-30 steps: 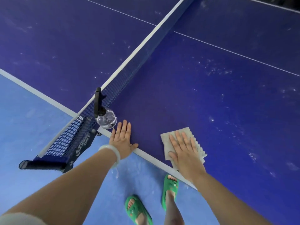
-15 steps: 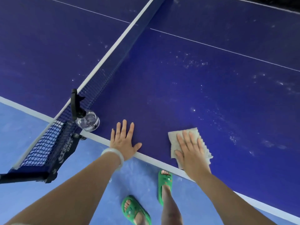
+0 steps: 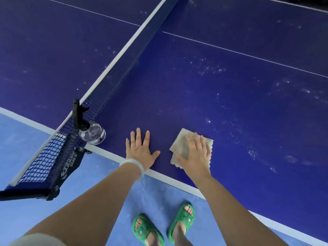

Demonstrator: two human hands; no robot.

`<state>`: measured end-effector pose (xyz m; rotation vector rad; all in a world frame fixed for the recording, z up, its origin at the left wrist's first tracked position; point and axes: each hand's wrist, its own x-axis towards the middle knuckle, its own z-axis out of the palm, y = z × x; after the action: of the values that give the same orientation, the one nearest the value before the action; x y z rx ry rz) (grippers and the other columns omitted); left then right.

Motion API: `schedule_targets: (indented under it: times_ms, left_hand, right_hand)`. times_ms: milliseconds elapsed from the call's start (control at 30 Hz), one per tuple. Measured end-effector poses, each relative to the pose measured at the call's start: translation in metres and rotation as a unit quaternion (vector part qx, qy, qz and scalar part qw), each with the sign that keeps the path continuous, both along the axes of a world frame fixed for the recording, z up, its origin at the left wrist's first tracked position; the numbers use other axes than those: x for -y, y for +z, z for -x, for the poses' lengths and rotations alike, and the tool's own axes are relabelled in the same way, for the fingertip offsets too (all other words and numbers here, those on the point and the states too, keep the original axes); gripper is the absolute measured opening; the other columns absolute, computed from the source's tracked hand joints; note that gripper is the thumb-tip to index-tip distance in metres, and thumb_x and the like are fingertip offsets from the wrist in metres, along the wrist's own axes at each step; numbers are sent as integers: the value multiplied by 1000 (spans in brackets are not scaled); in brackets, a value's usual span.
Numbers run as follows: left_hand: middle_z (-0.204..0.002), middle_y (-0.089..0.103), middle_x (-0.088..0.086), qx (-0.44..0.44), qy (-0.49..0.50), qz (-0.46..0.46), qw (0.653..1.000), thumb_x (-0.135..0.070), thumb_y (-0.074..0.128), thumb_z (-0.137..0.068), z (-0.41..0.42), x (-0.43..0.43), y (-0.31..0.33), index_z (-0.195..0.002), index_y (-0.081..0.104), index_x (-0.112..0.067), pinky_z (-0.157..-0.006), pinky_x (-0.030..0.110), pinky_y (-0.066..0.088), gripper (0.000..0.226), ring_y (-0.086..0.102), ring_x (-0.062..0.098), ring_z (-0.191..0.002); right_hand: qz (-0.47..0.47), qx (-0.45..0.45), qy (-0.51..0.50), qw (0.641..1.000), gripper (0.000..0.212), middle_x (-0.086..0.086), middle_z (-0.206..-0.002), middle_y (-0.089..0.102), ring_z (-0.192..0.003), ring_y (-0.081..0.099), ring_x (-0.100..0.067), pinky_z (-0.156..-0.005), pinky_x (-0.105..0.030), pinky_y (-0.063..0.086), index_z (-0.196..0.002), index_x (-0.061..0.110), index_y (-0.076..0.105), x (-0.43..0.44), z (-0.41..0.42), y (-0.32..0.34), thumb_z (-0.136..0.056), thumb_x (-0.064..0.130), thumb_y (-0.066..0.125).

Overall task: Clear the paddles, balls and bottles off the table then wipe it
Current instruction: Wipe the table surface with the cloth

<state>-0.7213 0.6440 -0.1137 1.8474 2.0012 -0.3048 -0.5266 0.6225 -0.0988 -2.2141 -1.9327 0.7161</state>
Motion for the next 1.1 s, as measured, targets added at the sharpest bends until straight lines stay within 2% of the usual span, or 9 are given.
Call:
schedule_targets:
  times_ms: [100, 300, 500, 567, 667, 767, 900, 1000, 1100]
  left_hand:
    - [-162, -24, 6, 14, 38, 14, 999, -70, 33, -93, -8, -14, -2, -155, -14, -28, -122, 50, -6, 88, -19, 31, -149]
    - [-159, -31, 4, 7, 45, 33, 998, -83, 33, -83, -6, -38, -6, -152, -23, -32, -120, 53, -9, 103, -25, 31, -147]
    - [-158, -34, 3, -17, 22, 38, 999, -90, 27, -76, -3, -40, -9, -149, -28, -33, -120, 52, -11, 109, -28, 29, -146]
    - [-157, -35, 2, -15, 12, 39, 999, -91, 29, -73, 1, -44, -7, -149, -28, -34, -120, 51, -11, 111, -29, 28, -146]
    - [-156, -37, 0, -16, 9, 40, 999, -92, 30, -71, 3, -44, -7, -148, -29, -36, -120, 51, -12, 112, -30, 27, -146]
    - [-155, -39, 0, -17, 7, 39, 999, -92, 32, -72, 3, -45, -7, -144, -34, -37, -120, 50, -13, 112, -32, 26, -145]
    - [-152, -43, -1, -14, 8, 42, 999, -91, 33, -72, 3, -45, -6, -144, -35, -37, -120, 50, -13, 112, -33, 26, -144]
    - [-151, -44, -1, -13, 9, 42, 999, -93, 28, -69, 3, -45, -5, -137, -40, -38, -119, 50, -14, 111, -35, 26, -143]
    - [-146, -49, -2, -9, 7, 40, 999, -99, 1, -46, 4, -45, -4, -132, -44, -38, -118, 50, -16, 115, -38, 25, -141]
  right_hand:
    - [-27, -39, 33, 998, 55, 5, -156, 25, -143, 17, -17, -116, -39, 10, -134, 29, 49, 3, -12, -7, -87, 51, 66]
    - [-78, -28, 58, 995, 22, 11, -139, 44, -128, 33, -15, -105, -36, 22, -107, 32, 69, -13, -31, -14, -90, 45, 64]
    - [-106, 57, 123, 985, 36, 2, -133, 53, -113, 45, -22, -92, -48, 44, -104, 33, 66, -8, -37, -23, -75, 51, 77]
    - [-127, 37, 128, 983, 25, 1, -133, 56, -113, 47, -23, -91, -50, 45, -99, 33, 69, -7, -40, -27, -77, 42, 79]
    - [-114, -52, 82, 989, 2, 7, -129, 60, -113, 51, -19, -93, -39, 36, -87, 30, 75, -17, -43, -18, -87, 31, 73]
    - [-57, -161, 78, 982, 11, 11, -104, 66, -93, 59, -7, -85, -27, 46, -92, 20, 75, -49, -49, 6, -93, 27, 66]
    - [-14, -176, 106, 979, 9, 12, -76, 64, -66, 55, -2, -63, -22, 43, -90, 18, 72, -111, -58, 35, -95, 23, 65]
    - [-22, -195, 88, 977, 6, 10, -81, 69, -75, 63, -5, -72, -31, 52, -89, 20, 73, -155, -56, 39, -91, 17, 69]
    - [-30, -176, 98, 979, 7, 6, -93, 72, -90, 67, -11, -84, -34, 54, -96, 20, 75, -183, -52, 35, -90, 18, 71]
